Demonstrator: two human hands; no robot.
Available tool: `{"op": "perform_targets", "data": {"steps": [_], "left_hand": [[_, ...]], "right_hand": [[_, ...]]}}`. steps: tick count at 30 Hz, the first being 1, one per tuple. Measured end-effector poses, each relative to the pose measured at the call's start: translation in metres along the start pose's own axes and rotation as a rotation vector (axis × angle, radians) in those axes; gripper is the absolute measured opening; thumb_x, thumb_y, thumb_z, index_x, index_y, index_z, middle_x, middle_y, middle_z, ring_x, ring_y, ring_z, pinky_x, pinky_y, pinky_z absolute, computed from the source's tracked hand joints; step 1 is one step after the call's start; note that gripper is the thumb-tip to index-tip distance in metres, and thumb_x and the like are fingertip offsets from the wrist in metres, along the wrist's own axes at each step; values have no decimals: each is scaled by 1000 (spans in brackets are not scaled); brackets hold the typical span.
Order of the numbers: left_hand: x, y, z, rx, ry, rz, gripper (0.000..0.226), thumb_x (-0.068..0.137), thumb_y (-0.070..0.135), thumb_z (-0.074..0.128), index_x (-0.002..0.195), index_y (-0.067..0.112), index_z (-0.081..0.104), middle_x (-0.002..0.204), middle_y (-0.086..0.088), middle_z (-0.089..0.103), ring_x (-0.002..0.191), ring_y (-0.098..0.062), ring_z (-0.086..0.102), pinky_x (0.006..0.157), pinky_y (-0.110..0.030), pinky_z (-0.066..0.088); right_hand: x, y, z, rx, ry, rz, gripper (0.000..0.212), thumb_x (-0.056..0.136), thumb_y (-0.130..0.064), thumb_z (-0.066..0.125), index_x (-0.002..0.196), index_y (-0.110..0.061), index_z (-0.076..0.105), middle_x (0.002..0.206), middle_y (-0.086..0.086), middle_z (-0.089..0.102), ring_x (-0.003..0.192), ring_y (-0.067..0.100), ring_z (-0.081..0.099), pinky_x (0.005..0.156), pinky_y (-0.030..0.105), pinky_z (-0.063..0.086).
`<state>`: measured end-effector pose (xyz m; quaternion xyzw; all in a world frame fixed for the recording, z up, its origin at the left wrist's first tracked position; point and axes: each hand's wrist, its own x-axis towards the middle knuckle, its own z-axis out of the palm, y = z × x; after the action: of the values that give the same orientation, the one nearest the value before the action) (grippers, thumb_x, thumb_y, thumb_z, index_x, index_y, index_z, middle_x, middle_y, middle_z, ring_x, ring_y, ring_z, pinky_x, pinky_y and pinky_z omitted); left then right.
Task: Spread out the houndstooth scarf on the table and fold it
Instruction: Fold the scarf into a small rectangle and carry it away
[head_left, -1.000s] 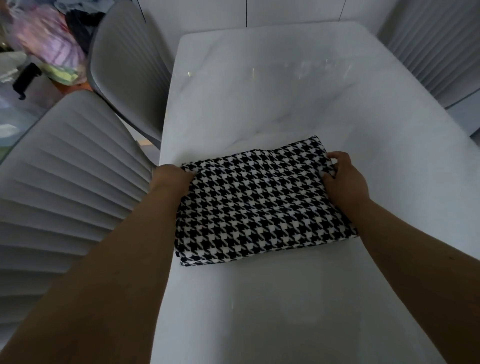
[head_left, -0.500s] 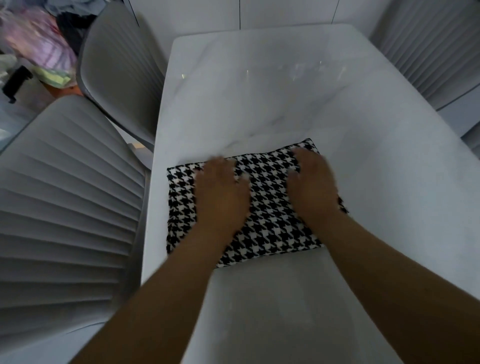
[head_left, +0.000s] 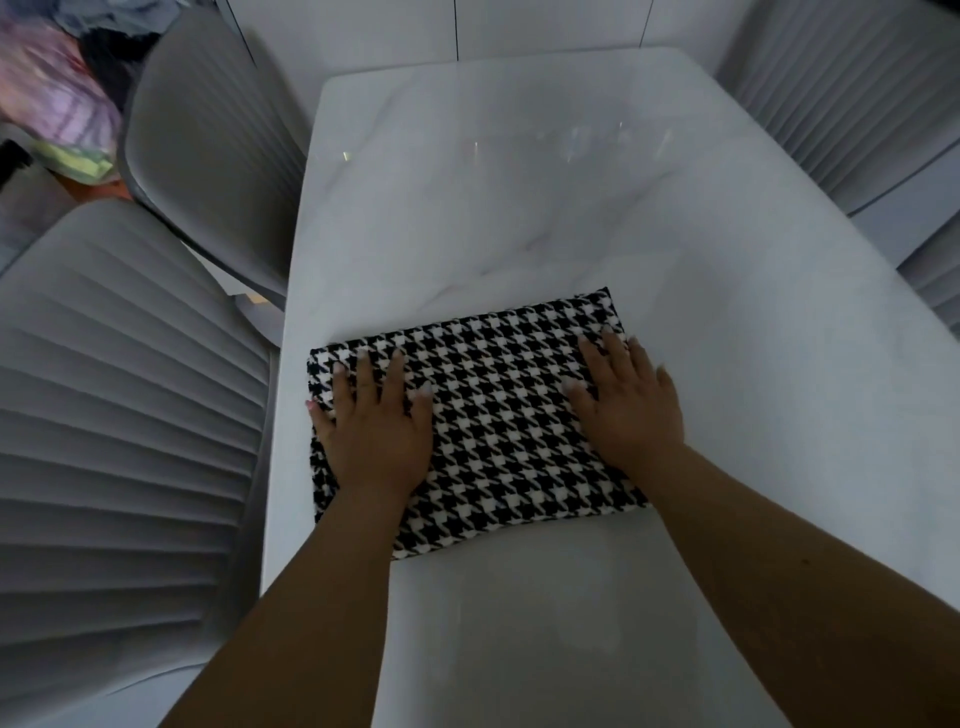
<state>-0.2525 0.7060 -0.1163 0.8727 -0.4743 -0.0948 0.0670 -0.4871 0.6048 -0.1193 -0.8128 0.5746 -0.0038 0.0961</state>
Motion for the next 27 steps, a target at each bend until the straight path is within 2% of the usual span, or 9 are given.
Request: {"op": "perform_targets", "data": {"steps": [2,7,10,12,15,17,19,22,27], "left_hand": [[2,-1,0,-27,1,-9,61,95,61,12,152,39,8,162,1,2,149,-22,-7,118,-53,-7],[7,-8,-5,-82,-24,56,60,99,53,20,153,31,12,162,0,4,149,-19,-5,119,-48,-5],[1,-21,-6,-137,-4,58,58,100,47,28,153,26,18,162,-4,9,149,-22,1,119,-46,1],[-12,-31,-7,-210,61,-60,58,98,46,33,150,22,26,158,-11,22,146,-29,14,118,-49,14],[-42,-29,-12,-208,133,-321,57,95,45,39,144,15,36,138,-24,43,128,-41,37,105,-51,33],[-60,-22,-14,-188,126,-333,57,96,43,40,143,12,36,133,-27,46,123,-42,39,102,-51,35],[-72,-17,-13,-252,118,-331,59,95,43,42,142,9,34,131,-27,46,122,-42,39,101,-53,36],[-90,-10,-11,-298,82,-418,60,93,47,43,132,1,38,125,-29,51,116,-44,47,95,-53,41],[-118,19,-15,-339,-4,-512,63,94,55,36,120,-2,42,115,-26,60,101,-41,59,74,-42,43]], "right_hand": [[1,1,-1,35,-11,11,76,82,-69,-6,151,-36,1,161,-6,-4,148,21,0,118,50,11],[6,0,-5,35,-53,8,63,94,-61,10,151,-35,-1,161,-4,-4,148,23,2,118,49,9],[-2,3,-14,50,-81,35,60,97,-56,15,151,-36,-2,161,1,-4,147,26,6,118,46,12],[-13,4,-19,35,-88,88,59,98,-53,17,151,-35,-2,160,10,3,144,29,13,115,44,17],[-38,5,-18,20,-15,138,58,99,-48,21,152,-32,3,142,18,33,126,31,33,104,40,29],[-54,9,-15,55,18,138,58,99,-48,23,152,-32,5,131,18,43,116,30,39,98,38,34],[-68,16,-13,86,22,141,58,99,-48,23,152,-32,6,127,18,47,113,30,42,95,37,37],[-87,30,-12,158,16,172,59,99,-49,25,152,-32,8,123,17,49,110,30,45,93,37,38],[-114,57,-16,310,19,233,62,96,-51,33,151,-35,10,119,16,51,107,30,48,90,37,42]]}}
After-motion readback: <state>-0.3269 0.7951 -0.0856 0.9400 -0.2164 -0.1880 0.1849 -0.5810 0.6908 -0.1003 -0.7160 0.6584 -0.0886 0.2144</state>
